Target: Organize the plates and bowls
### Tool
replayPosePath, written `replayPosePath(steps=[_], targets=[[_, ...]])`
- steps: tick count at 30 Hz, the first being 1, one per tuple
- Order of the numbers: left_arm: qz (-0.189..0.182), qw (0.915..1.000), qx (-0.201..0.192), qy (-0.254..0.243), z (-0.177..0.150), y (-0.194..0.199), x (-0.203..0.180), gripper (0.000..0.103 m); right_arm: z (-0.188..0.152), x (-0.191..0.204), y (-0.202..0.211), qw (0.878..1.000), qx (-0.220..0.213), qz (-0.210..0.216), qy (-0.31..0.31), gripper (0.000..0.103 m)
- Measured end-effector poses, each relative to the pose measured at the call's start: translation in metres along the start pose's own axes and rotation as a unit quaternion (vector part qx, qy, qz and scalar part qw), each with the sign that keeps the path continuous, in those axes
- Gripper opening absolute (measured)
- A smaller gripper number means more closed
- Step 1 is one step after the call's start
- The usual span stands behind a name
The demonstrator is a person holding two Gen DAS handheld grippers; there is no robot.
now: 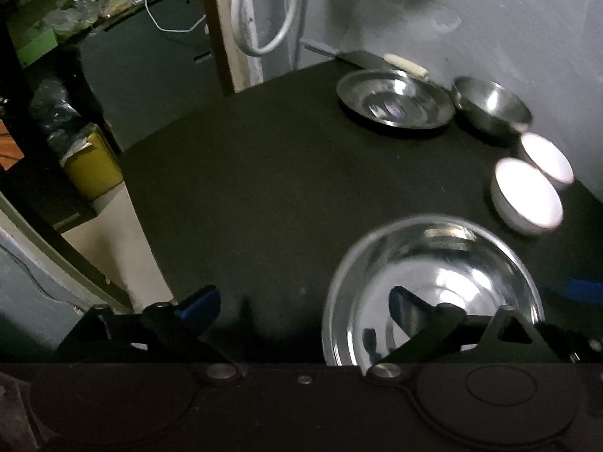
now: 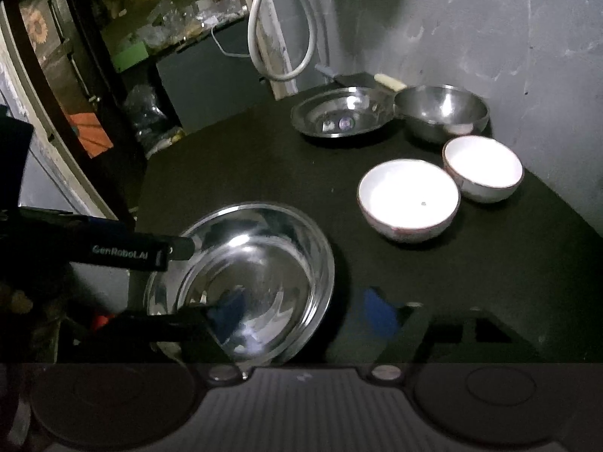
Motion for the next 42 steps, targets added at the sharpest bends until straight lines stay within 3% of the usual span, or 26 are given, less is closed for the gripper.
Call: replayPosePath(steps=[5, 13, 18, 24, 27, 33, 37, 42], targets=[[-0.003, 0.9994, -0.025, 0.021, 0.022, -0.016, 0.009, 0.102, 0.016, -0.011, -0.004, 1.000, -0.024, -0.006, -0.006, 0.100], [-0.024, 0.9938, -0.060, 0.090, 0.071, -0.067, 0.021, 0.102, 0.072, -0.030, -0.033, 0.996, -0.085, 0.017, -0.023, 0.101], [-0.040, 0.9859, -0.065, 0.149, 0.107, -0.117, 0.016, 0.102, 0.111, -0.052, -0.081, 0.991, -0.099, 0.029, -0.079, 0.089], [-0.065, 0.9867, -0.075, 0.129, 0.138, -0.157, -0.005, 0.101, 0.121, -0.073, -0.145, 0.989, -0.076, 0.016, -0.128, 0.068], [-0.070, 0.9881, -0.071, 0.117, 0.141, -0.169, -0.013, 0.099, 0.117, -0.077, -0.163, 0.988, -0.066, 0.008, -0.143, 0.063], [-0.070, 0.9899, -0.055, 0.111, 0.135, -0.186, -0.020, 0.082, 0.114, -0.076, -0.187, 0.987, -0.059, -0.012, -0.147, 0.050], [-0.072, 0.9881, -0.053, 0.125, 0.134, -0.192, -0.020, 0.075, 0.116, -0.079, -0.196, 0.985, -0.059, -0.025, -0.158, 0.047], [-0.074, 0.9871, -0.051, 0.132, 0.136, -0.200, -0.022, 0.049, 0.117, -0.087, -0.206, 0.983, -0.061, -0.041, -0.169, 0.035]])
Point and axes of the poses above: each gripper's, at about its wrist camera, not at the fingertips, and y roughly against the way its jaws point, x to its left, z to its top, the point moved 8 cm from there along -y, roughly the way its jaws point, and after that the axes turned 12 degrees about -x, right-handed, at the moved point
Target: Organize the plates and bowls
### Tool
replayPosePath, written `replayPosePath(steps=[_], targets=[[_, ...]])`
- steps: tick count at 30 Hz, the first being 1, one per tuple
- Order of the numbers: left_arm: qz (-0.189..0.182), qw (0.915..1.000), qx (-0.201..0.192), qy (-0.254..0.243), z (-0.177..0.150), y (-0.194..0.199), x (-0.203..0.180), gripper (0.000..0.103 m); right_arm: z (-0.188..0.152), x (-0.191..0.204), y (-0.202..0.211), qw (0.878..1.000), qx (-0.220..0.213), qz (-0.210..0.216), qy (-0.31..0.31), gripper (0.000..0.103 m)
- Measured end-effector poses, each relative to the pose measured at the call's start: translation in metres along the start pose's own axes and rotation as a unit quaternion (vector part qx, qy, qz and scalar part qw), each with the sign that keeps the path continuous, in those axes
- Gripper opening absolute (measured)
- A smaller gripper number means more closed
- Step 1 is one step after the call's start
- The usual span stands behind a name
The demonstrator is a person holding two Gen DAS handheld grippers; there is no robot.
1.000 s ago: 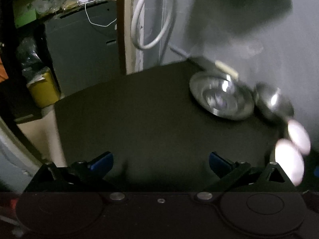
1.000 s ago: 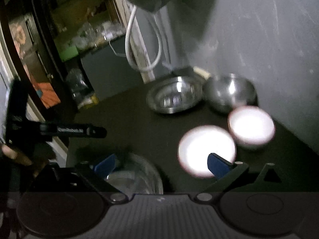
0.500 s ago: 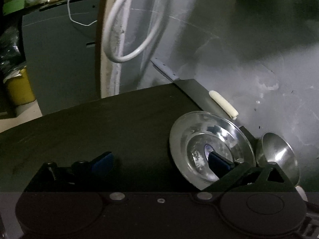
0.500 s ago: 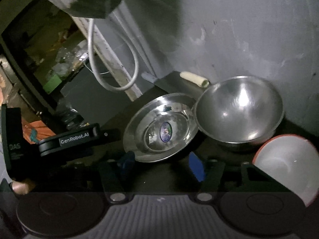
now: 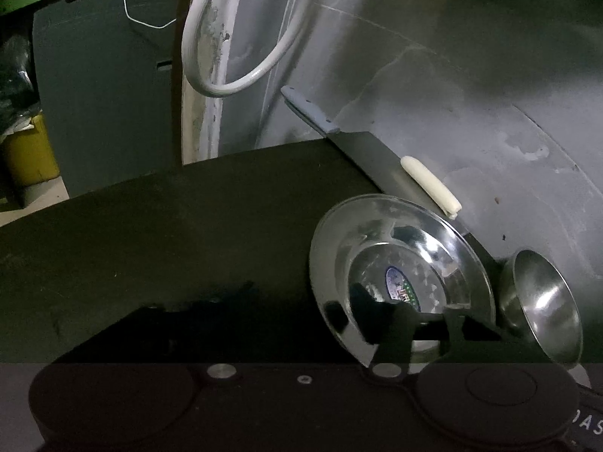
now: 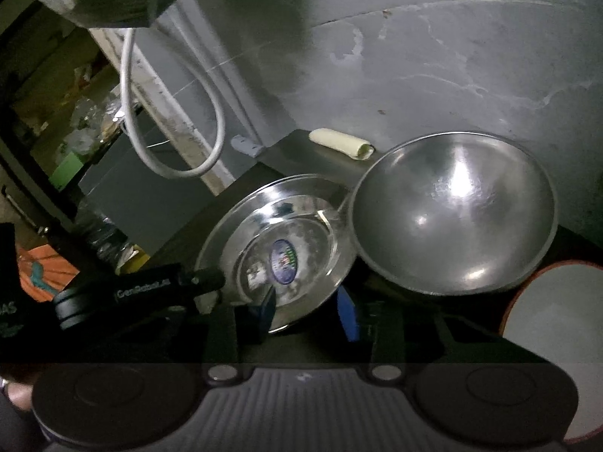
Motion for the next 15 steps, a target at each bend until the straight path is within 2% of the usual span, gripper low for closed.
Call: replayPosePath(steps=[3, 5, 6, 15], targets=[[-0.007, 1.0000, 0.002, 0.005, 0.002, -0.002, -0.002, 0.037, -0.001, -0.005, -0.004, 1.000, 0.002, -0.005, -0.007, 0.027], [-0.018, 0.9998, 0.006, 0.008, 0.001, -0.002, -0.003, 0.023, -0.002, -0.006, -0.006, 1.000, 0.003, -0.004, -0.009, 0.023], [-0.025, 0.9996, 0.006, 0.009, 0.000, -0.001, -0.004, 0.019, -0.003, -0.006, -0.006, 1.000, 0.003, -0.002, -0.011, 0.022], [-0.027, 0.9995, -0.004, -0.013, -0.003, 0.016, -0.006, 0.020, -0.004, -0.003, 0.006, 1.000, 0.006, 0.014, 0.000, 0.021]])
Point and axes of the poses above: each gripper's, at about its wrist camera, not at the fingertips, and y roughly against the way its jaws point, x to its left, z to its top, the point moved 8 cm from there along -y, roughly the way its jaws point, and after that the axes turned 12 degrees about -x, right-handed, at the moved point
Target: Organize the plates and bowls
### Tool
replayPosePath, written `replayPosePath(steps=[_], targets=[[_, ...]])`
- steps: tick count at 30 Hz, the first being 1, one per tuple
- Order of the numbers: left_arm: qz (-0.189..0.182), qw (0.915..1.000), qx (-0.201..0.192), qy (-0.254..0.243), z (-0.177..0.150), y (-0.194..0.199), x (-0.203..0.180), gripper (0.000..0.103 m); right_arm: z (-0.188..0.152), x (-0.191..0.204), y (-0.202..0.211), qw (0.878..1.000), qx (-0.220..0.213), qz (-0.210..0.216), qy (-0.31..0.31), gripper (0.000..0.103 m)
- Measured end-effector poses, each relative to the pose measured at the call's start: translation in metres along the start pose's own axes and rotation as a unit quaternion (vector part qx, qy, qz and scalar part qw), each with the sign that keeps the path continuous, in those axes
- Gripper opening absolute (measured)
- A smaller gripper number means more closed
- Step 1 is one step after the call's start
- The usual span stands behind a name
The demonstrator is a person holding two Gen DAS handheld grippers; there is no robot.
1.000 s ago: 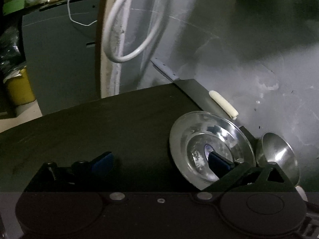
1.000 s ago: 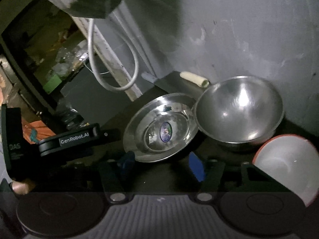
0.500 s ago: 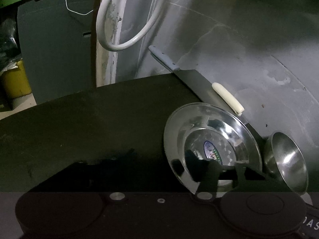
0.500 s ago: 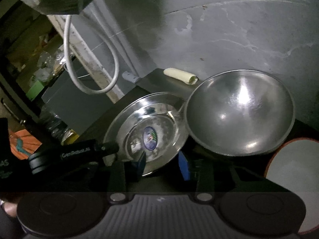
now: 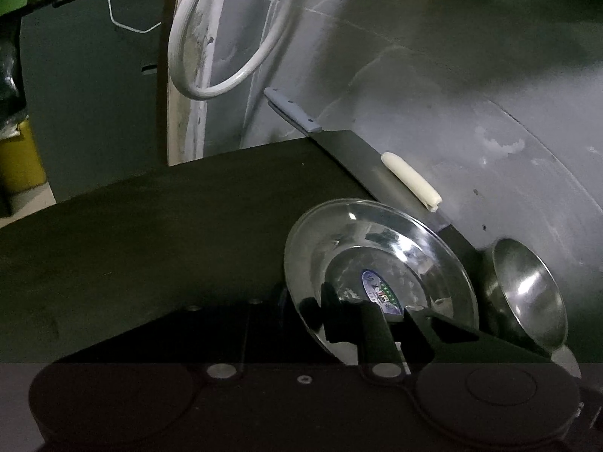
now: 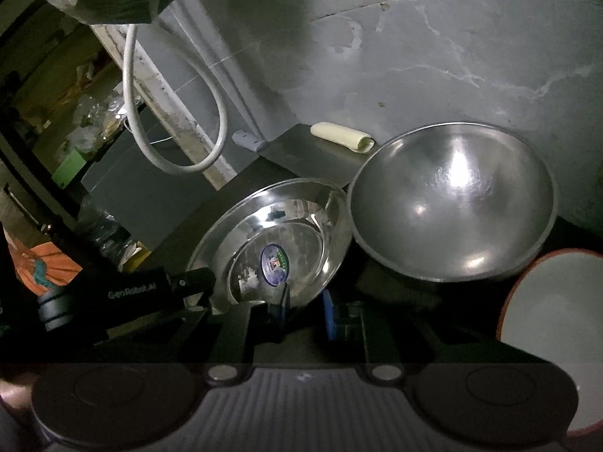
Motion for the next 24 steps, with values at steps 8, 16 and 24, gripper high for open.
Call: replayPosePath(steps=[8, 16, 24], targets=[[-0.006, 0.9994, -0.032, -0.008, -0.005, 0.045, -0.002, 0.020, -0.004, 0.011, 0.032, 0.999, -0.015, 0.031, 0.004, 0.021], [-0.021, 0.9967, -0.075, -0.019, -0.007, 0.103, -0.007, 0.020, -0.002, 0.027, 0.080, 0.997, -0.038, 0.063, 0.007, 0.021], [-0.036, 0.9945, -0.093, -0.031, -0.017, 0.159, -0.012, 0.021, -0.009, 0.040, 0.129, 0.995, -0.043, 0.088, 0.027, 0.021]])
Point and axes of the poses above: each gripper's, at about its wrist camera, not at the fingertips, and y roughly against the way its jaws point, x to its left, z to its top, the point moved 8 cm from there along -y, roughly the way its jaws point, and after that the axes turned 12 degrees about -x, right-handed, at the moved point
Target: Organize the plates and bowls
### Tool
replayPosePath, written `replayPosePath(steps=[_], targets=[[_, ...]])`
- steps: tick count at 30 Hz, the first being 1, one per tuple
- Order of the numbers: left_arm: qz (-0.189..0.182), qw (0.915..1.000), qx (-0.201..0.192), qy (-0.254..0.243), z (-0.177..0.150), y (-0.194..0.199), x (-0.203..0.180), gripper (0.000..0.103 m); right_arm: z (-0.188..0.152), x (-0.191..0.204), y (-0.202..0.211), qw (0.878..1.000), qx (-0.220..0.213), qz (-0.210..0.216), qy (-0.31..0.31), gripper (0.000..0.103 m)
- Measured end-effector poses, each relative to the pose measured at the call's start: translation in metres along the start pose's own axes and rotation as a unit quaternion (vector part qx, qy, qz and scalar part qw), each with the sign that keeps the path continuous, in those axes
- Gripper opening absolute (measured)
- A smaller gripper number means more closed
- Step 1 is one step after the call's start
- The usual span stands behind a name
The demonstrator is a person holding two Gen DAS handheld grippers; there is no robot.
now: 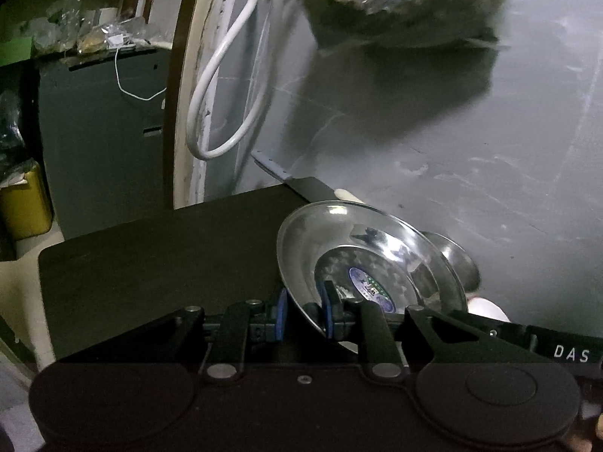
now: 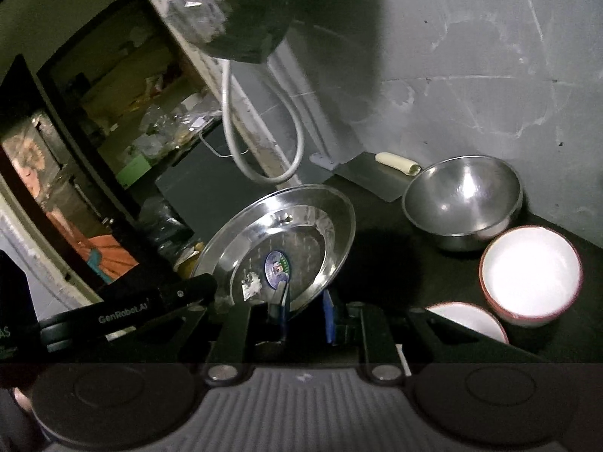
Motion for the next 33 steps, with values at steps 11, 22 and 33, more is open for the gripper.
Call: replayPosePath(steps=[11, 22, 33], targets=[[0.000, 0.9999, 0.013, 0.000, -0.027, 0.059, -0.012, 0.022, -0.024, 0.014, 0.056, 0.999, 0.027, 0.016, 0.012, 0.021], [-0.006, 0.9978, 0.060, -0.026, -0.053, 0.094, -0.006, 0.024, -0.061, 0.026, 0.085, 0.996, 0.077, 0.031, 0.017, 0.021], [0.000, 0.9931, 0.114, -0.028, -0.082, 0.107, -0.002, 0.025, -0.090, 0.023, 0.098, 0.992, 0.122, 0.025, -0.003, 0.022]])
Point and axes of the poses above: each gripper's, at about its wrist camera, not at the fingertips, and y roughly against the way its jaws point, x to its left, z to its top, the point moved 8 cm from there along -y, roughly the way its jaws point, and after that the axes turned 12 degrees about -x, right-handed, at the moved point
